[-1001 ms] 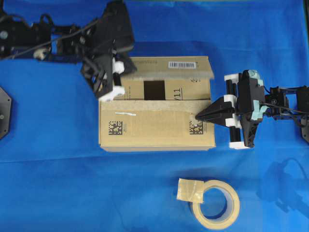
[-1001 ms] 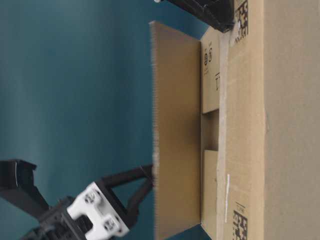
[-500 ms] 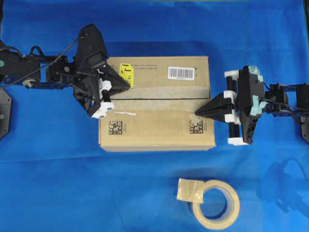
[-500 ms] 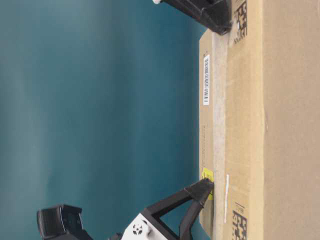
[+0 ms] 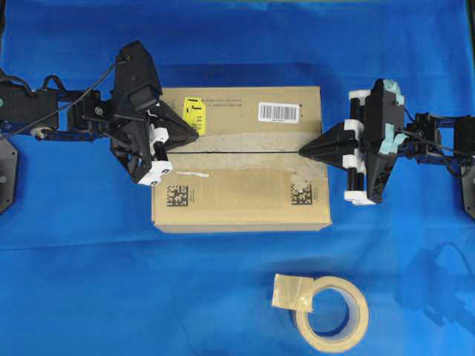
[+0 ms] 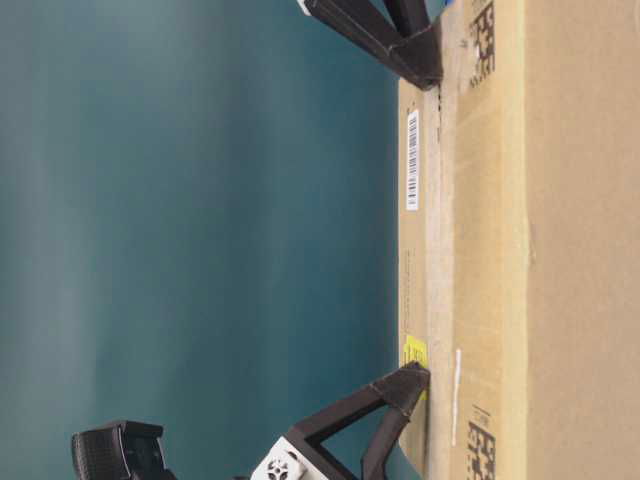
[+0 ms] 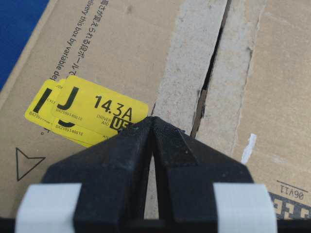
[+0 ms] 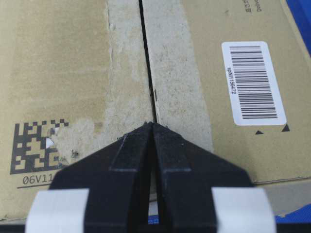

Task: Close the cardboard box.

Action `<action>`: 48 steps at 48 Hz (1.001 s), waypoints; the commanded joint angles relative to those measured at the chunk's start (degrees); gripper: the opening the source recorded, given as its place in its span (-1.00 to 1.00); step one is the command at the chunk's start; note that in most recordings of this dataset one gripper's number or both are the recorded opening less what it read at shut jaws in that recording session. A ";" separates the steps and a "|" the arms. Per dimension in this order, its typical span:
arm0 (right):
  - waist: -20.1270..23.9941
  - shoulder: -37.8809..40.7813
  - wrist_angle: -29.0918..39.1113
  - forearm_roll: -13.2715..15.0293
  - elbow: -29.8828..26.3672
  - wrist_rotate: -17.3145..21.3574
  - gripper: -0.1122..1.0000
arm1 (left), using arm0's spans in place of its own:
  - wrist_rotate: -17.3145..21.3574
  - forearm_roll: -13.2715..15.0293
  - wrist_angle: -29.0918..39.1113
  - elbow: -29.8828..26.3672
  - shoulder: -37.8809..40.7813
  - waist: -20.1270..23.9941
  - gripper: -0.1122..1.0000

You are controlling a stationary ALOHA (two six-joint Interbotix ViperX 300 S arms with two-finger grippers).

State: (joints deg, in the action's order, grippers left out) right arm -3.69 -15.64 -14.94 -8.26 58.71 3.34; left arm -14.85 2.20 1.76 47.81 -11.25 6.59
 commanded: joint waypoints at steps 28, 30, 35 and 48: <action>-1.41 1.23 -0.53 -0.26 -0.53 0.00 -0.80 | 5.63 -0.18 -21.80 7.21 -3.34 -2.90 -0.81; -1.41 1.32 -0.53 -0.09 -0.53 0.00 -0.80 | 6.77 -0.18 -24.17 8.17 -3.08 -2.90 -0.81; -1.49 1.23 -0.53 -0.26 -0.53 0.09 -0.80 | 8.79 -0.18 -30.15 11.34 -1.67 -2.90 -0.81; -1.41 1.32 -1.05 -0.26 -0.62 0.18 -0.80 | 8.88 -0.09 -37.09 14.85 1.49 -2.90 -0.81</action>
State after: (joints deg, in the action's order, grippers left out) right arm -4.22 -14.41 -15.64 -8.26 58.71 3.43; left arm -6.06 2.20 -34.45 62.84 -9.84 3.69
